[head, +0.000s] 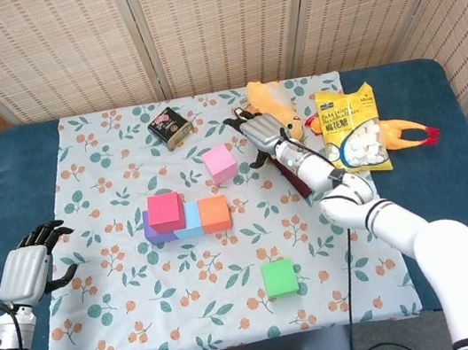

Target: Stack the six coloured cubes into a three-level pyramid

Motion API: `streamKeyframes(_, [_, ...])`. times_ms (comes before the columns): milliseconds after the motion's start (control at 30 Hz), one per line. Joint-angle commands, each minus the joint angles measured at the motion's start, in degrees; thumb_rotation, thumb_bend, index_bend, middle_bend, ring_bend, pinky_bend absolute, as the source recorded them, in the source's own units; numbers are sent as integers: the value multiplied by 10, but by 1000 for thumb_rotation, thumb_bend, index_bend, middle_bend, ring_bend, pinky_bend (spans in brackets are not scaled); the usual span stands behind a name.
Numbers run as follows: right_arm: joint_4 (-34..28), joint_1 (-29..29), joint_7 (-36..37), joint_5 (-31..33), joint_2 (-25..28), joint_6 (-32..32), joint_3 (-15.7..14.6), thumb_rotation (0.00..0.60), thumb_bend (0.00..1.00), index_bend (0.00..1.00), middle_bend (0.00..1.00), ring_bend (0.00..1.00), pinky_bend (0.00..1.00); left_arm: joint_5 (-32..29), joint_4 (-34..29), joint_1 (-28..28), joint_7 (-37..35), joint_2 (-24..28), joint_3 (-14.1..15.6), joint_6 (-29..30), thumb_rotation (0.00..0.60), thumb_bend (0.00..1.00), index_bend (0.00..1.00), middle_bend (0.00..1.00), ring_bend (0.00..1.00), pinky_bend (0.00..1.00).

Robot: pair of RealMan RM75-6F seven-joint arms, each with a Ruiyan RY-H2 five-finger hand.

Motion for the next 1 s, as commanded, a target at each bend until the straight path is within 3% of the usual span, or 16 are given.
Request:
streamKeyframes(33, [56, 31, 36, -16, -42, -21, -4, 600, 0, 0, 142, 0, 167, 1, -1, 2, 1, 0, -2, -2, 600, 294, 288, 170, 163, 264])
streamKeyframes(167, [124, 64, 60, -34, -94, -50, -15, 600, 0, 0, 142, 0, 167, -3, -1, 5, -10, 3, -10, -8, 600, 293, 288, 170, 163, 264])
streamKeyframes(467, [197, 96, 94, -69, -147, -65, -44, 600, 0, 23, 142, 0, 164, 6, -2, 18, -25, 7, -16, -6, 600, 291, 279, 164, 162, 263])
streamKeyframes(767, [223, 97, 133, -90, -165, -33, -64, 600, 0, 71, 142, 0, 155, 14, 5, 29, -40, 8, -17, -9, 600, 291, 275, 161, 162, 262])
streamKeyframes(1000, [210, 86, 177, -109, -154, -12, -87, 600, 0, 75, 142, 0, 153, 26, 4, 31, -44, 8, -19, -12, 600, 292, 268, 157, 162, 262])
